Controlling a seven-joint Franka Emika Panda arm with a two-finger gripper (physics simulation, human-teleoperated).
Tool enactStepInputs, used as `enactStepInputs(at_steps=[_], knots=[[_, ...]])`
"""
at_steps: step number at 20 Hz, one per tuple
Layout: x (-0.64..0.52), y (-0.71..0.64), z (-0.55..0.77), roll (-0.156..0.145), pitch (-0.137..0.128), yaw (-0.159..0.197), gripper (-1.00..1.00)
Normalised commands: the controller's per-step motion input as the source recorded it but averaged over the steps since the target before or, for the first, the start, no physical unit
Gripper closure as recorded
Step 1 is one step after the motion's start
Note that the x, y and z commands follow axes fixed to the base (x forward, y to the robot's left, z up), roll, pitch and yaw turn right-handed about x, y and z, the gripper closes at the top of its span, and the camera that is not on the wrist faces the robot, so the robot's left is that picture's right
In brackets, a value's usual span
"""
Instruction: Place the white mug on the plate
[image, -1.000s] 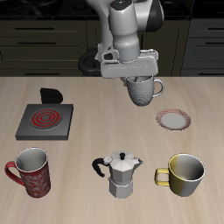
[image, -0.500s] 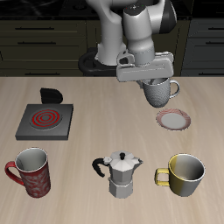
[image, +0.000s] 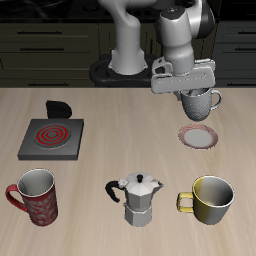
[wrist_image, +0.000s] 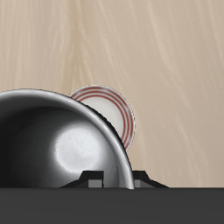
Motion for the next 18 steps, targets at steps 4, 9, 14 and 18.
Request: enactStepInputs(at_steps=[4, 9, 14, 18], knots=[[0.04, 0.12, 0.01, -0.033, -0.026, 0.009, 1.0], [0.06, 0.25, -0.04, -0.012, -0.036, 0.019, 1.0], [0.18, 0.09, 0.01, -0.022, -0.046, 0.008, 1.0], [0.18, 0.09, -0.15, -0.011, -0.001, 0.02, 1.0]])
